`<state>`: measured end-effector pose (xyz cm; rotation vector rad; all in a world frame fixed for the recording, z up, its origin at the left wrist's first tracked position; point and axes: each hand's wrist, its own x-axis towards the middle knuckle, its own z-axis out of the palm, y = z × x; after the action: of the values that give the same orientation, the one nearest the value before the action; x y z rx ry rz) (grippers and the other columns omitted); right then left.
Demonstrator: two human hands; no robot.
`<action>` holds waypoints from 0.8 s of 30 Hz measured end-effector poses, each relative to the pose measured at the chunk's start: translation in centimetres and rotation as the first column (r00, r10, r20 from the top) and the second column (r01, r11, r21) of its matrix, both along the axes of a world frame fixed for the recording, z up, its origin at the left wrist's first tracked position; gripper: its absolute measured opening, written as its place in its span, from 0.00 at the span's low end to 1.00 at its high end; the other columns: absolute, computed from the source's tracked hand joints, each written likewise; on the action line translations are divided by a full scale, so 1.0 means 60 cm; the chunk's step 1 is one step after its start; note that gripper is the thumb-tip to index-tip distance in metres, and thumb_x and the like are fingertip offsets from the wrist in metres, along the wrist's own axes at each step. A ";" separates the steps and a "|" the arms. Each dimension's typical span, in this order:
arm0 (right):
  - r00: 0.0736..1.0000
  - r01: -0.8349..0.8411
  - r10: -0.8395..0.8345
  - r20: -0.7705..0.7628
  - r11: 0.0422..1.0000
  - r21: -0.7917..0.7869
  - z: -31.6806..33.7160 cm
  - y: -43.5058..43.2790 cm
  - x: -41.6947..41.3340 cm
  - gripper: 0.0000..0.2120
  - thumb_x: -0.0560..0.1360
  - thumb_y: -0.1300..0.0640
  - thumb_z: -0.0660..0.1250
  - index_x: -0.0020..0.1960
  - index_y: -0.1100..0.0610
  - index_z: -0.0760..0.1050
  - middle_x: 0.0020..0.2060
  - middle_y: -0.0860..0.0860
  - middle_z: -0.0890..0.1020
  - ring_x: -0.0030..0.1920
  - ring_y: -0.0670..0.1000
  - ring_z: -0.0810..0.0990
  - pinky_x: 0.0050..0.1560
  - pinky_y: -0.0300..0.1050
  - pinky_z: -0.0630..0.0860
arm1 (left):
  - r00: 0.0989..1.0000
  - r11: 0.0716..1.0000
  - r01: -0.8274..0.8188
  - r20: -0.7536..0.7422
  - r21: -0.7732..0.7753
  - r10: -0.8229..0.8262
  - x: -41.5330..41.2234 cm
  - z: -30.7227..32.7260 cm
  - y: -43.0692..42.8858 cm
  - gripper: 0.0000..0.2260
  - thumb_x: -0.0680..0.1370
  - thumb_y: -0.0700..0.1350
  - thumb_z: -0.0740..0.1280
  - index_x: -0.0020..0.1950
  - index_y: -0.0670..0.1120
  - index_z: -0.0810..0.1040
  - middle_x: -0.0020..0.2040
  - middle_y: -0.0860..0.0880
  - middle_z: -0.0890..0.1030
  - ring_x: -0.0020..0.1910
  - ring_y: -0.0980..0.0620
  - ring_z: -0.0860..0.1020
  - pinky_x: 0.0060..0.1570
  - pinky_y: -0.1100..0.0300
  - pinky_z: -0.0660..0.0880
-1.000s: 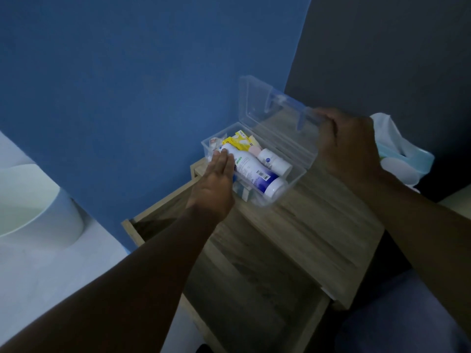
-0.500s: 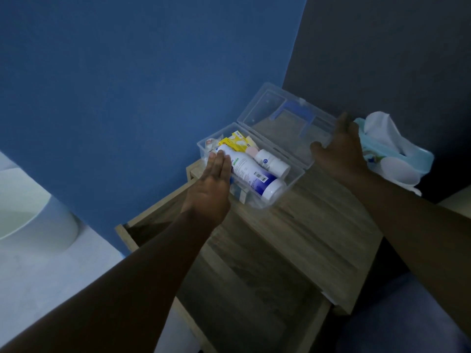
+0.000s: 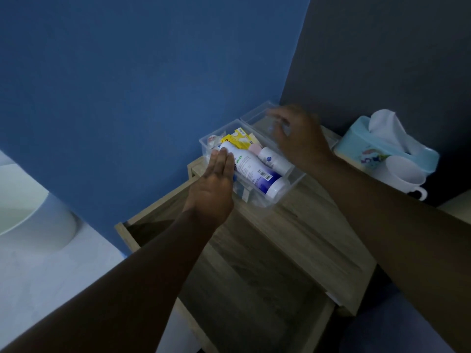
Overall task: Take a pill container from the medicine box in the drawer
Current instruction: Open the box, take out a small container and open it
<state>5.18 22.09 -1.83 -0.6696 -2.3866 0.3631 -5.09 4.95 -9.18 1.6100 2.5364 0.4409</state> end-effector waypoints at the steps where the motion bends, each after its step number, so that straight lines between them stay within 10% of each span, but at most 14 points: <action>1: 0.995 -0.080 0.081 0.062 0.997 -0.011 0.001 -0.004 -0.014 0.14 0.77 0.64 0.63 0.59 0.61 0.82 0.54 0.57 0.84 0.54 0.55 0.82 0.57 0.42 0.74 | 1.000 1.000 -0.001 0.000 -0.006 0.001 0.000 0.000 0.000 0.37 0.77 0.37 0.60 0.79 0.45 0.40 0.80 0.47 0.39 0.78 0.47 0.40 0.72 0.51 0.60; 8: 0.884 -0.074 0.127 0.451 0.988 -0.135 -0.035 0.012 -0.059 0.15 0.76 0.57 0.69 0.62 0.55 0.81 0.61 0.55 0.81 0.61 0.53 0.79 0.64 0.50 0.75 | 0.997 1.000 0.018 -0.080 -0.011 -0.019 -0.001 -0.010 -0.002 0.35 0.78 0.39 0.58 0.78 0.43 0.39 0.80 0.44 0.39 0.78 0.45 0.39 0.74 0.51 0.53; 14: 0.796 -0.161 0.140 0.589 0.987 -0.018 -0.034 0.025 -0.064 0.11 0.77 0.57 0.64 0.48 0.62 0.83 0.47 0.59 0.84 0.50 0.56 0.80 0.52 0.48 0.78 | 0.988 0.999 0.050 -0.145 0.015 -0.048 -0.002 -0.018 -0.002 0.34 0.78 0.40 0.56 0.78 0.40 0.39 0.79 0.40 0.40 0.78 0.43 0.40 0.76 0.51 0.43; 24: 0.753 -0.199 0.147 0.641 0.980 0.008 -0.029 0.020 -0.053 0.12 0.78 0.56 0.63 0.52 0.56 0.84 0.51 0.54 0.84 0.58 0.58 0.77 0.61 0.52 0.72 | 0.988 0.997 0.054 -0.149 0.048 -0.046 -0.001 -0.019 -0.003 0.34 0.78 0.40 0.57 0.78 0.40 0.40 0.80 0.41 0.42 0.78 0.43 0.42 0.73 0.53 0.41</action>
<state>1.98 23.27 -3.55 -0.5992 -3.1166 0.1192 -5.16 4.75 -10.32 1.7840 2.6030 0.3998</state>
